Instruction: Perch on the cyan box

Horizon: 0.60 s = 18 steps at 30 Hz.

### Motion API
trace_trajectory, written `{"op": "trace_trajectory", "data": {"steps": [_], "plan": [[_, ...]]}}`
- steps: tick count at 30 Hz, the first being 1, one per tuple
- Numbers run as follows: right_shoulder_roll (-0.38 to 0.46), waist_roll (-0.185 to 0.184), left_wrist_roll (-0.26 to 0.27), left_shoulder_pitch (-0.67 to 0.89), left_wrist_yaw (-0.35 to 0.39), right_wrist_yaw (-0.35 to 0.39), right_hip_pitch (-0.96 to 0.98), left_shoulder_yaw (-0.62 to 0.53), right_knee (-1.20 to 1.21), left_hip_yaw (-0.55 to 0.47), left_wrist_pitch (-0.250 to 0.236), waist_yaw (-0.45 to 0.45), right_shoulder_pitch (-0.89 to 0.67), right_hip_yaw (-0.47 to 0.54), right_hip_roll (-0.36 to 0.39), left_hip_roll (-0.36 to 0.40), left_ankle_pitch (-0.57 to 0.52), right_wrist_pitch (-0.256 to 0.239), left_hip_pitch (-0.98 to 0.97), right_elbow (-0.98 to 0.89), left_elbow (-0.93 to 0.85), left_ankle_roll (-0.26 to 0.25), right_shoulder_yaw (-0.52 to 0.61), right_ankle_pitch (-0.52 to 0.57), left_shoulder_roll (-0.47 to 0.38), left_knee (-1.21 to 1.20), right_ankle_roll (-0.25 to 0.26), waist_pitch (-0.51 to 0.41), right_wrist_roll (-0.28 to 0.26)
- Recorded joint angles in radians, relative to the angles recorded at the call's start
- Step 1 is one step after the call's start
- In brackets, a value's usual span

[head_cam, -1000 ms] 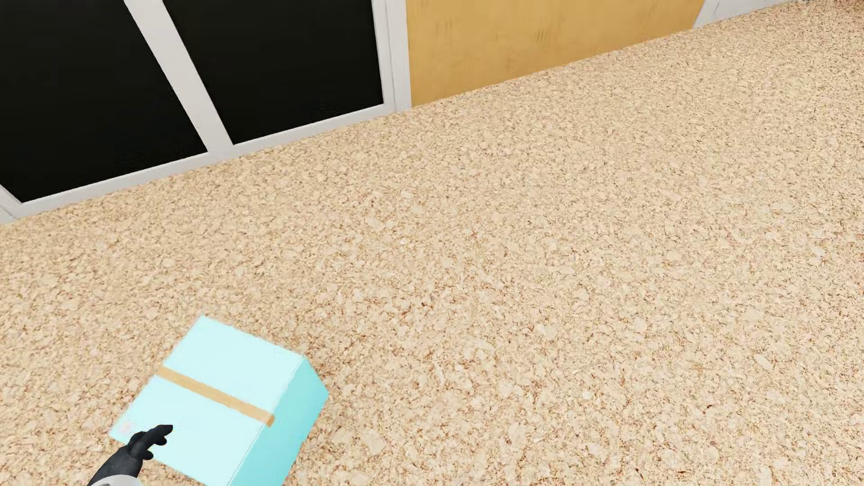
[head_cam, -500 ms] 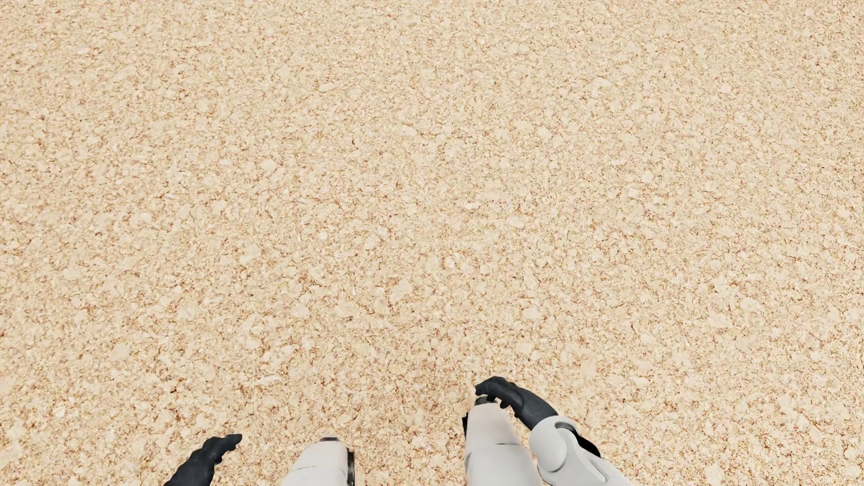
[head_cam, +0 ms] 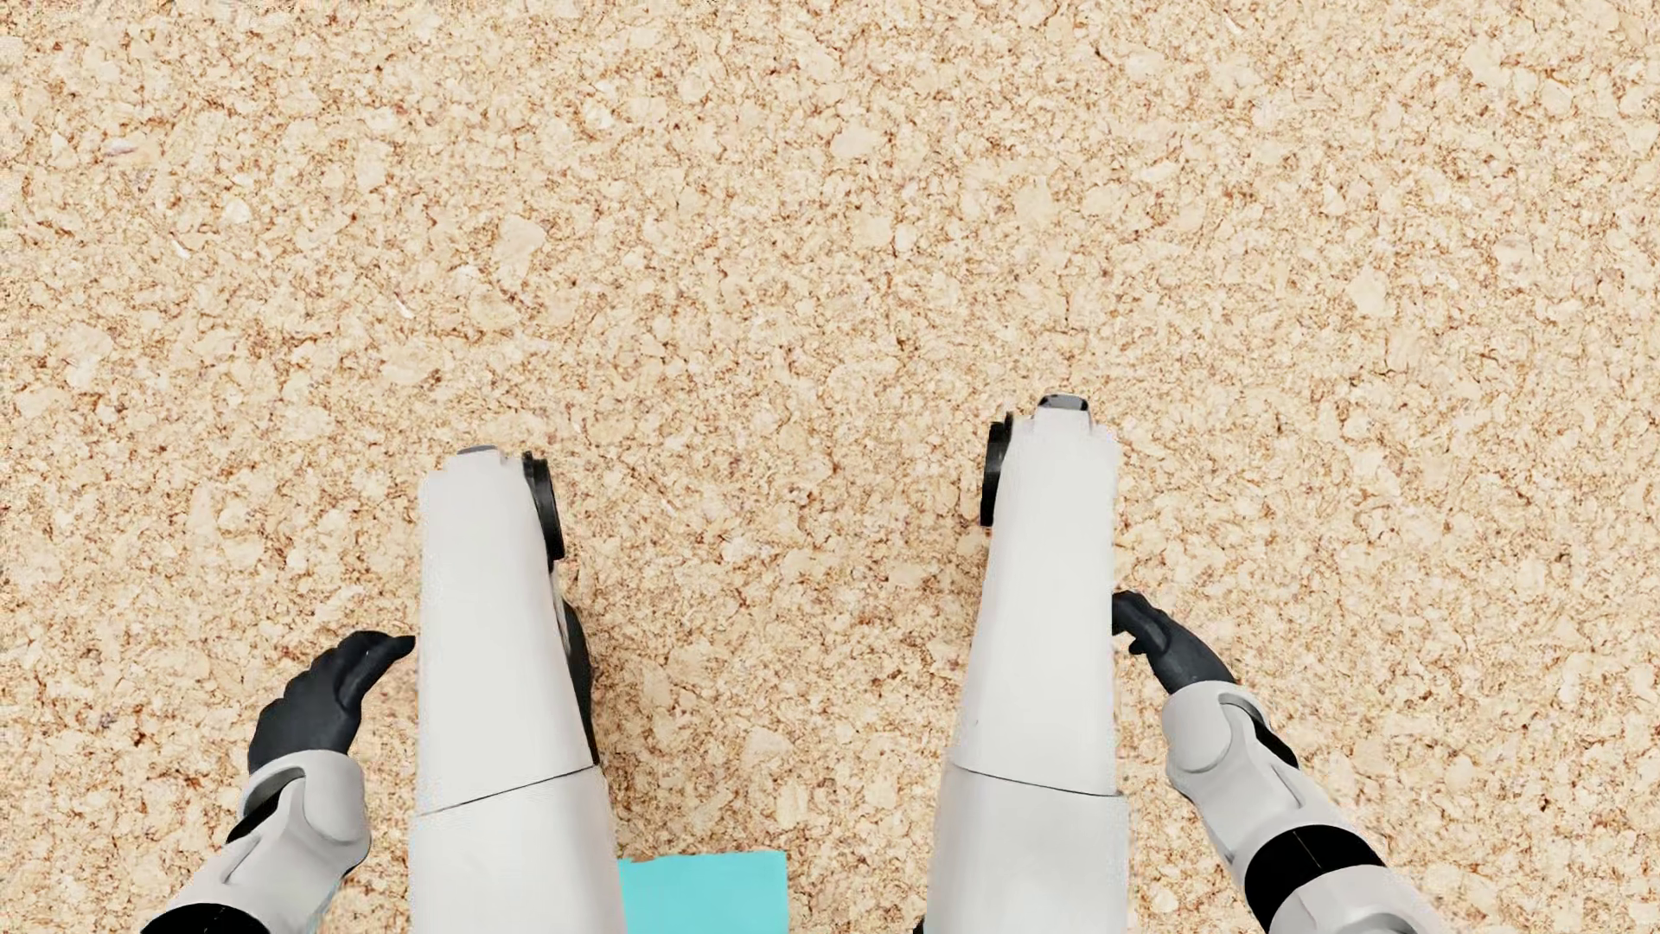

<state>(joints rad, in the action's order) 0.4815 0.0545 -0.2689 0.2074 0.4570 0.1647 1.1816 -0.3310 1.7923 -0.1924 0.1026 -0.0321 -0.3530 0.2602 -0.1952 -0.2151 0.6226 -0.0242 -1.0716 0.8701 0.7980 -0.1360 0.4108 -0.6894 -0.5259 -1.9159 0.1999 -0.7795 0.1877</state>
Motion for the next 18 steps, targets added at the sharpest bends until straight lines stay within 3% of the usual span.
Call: {"op": "trace_trajectory", "data": {"steps": [1, 4, 6, 7, 9, 10, 11, 12, 13, 14, 15, 18], "plan": [[-0.018, 0.001, 0.000, 0.022, -0.039, -0.002, -0.012, 0.014, 0.009, 0.000, 0.003, -0.003, 0.002, 0.000, 0.000, -0.010, 0.017, -0.011, 0.021, 0.004, 0.003, -0.002, 0.002, 0.010, -0.006, -0.018, 0.008, -0.016, -0.002], [-0.067, 0.001, 0.019, 0.041, -0.006, 0.038, -0.077, 0.011, 0.021, 0.012, 0.018, 0.007, 0.057, -0.021, -0.020, -0.040, 0.012, -0.026, 0.079, 0.020, 0.022, -0.007, -0.008, 0.026, 0.012, -0.043, 0.038, -0.029, -0.001], [-0.092, 0.000, -0.004, 0.035, -0.027, -0.027, -0.125, -0.012, 0.042, 0.008, 0.017, 0.010, 0.094, -0.030, -0.036, -0.031, 0.007, -0.015, 0.119, 0.043, 0.047, 0.006, -0.040, 0.010, 0.017, -0.065, 0.045, -0.016, 0.052], [-0.112, -0.003, 0.000, 0.040, -0.039, -0.019, -0.149, -0.028, 0.051, 0.006, 0.004, 0.011, 0.109, -0.039, -0.043, -0.029, 0.017, -0.019, 0.139, 0.073, 0.083, 0.014, -0.035, -0.002, 0.028, -0.076, 0.046, -0.008, 0.066], [-0.156, -0.003, 0.025, 0.043, -0.016, 0.020, -0.204, -0.072, 0.048, 0.012, 0.027, 0.011, 0.127, -0.047, -0.062, -0.030, 0.030, 0.005, 0.181, 0.143, 0.154, 0.024, -0.025, -0.027, 0.056, -0.082, 0.058, 0.002, 0.061], [-0.173, -0.005, 0.035, 0.060, -0.026, 0.028, -0.219, -0.091, 0.044, 0.017, 0.018, 0.017, 0.130, -0.051, -0.071, -0.032, 0.037, -0.046, 0.187, 0.177, 0.207, 0.029, -0.031, -0.034, 0.079, -0.083, 0.062, 0.012, 0.037], [-0.200, -0.009, 0.045, 0.065, -0.035, 0.047, -0.224, -0.094, 0.045, 0.016, 0.021, 0.017, 0.121, -0.050, -0.076, -0.033, 0.042, -0.024, 0.189, 0.215, 0.230, 0.028, -0.055, -0.040, 0.092, -0.083, 0.065, 0.024, -0.032], [-0.212, -0.009, 0.051, 0.065, -0.035, 0.091, -0.234, -0.094, 0.048, 0.023, 0.022, 0.014, 0.124, -0.047, -0.087, -0.028, 0.042, -0.011, 0.200, 0.230, 0.239, 0.034, -0.064, -0.036, 0.102, -0.079, 0.099, 0.028, -0.055], [-0.208, -0.013, 0.059, 0.063, -0.036, 0.105, -0.249, -0.094, 0.045, 0.028, 0.016, 0.015, 0.126, -0.053, -0.089, -0.028, 0.029, 0.000, 0.206, 0.237, 0.248, 0.032, -0.068, -0.042, 0.115, -0.077, 0.086, 0.031, -0.052], [-0.198, -0.012, 0.047, 0.063, -0.013, 0.102, -0.256, -0.096, 0.048, 0.030, 0.046, 0.015, 0.121, -0.051, -0.089, -0.024, 0.026, 0.002, 0.216, 0.239, 0.266, 0.034, -0.062, -0.038, 0.121, -0.073, 0.086, 0.030, -0.051], [-0.190, -0.014, 0.055, 0.060, -0.008, 0.106, -0.271, -0.100, 0.048, 0.030, 0.044, 0.018, 0.125, -0.052, -0.087, -0.020, 0.028, -0.009, 0.228, 0.232, 0.268, 0.029, -0.053, -0.036, 0.130, -0.076, 0.087, 0.026, -0.047], [-0.182, -0.007, 0.040, 0.048, -0.015, 0.081, -0.297, -0.103, 0.046, 0.022, 0.028, 0.024, 0.136, -0.051, -0.077, 0.003, 0.032, 0.003, 0.251, 0.192, 0.284, 0.041, -0.032, -0.033, 0.141, -0.075, 0.076, 0.026, 0.039]]}}
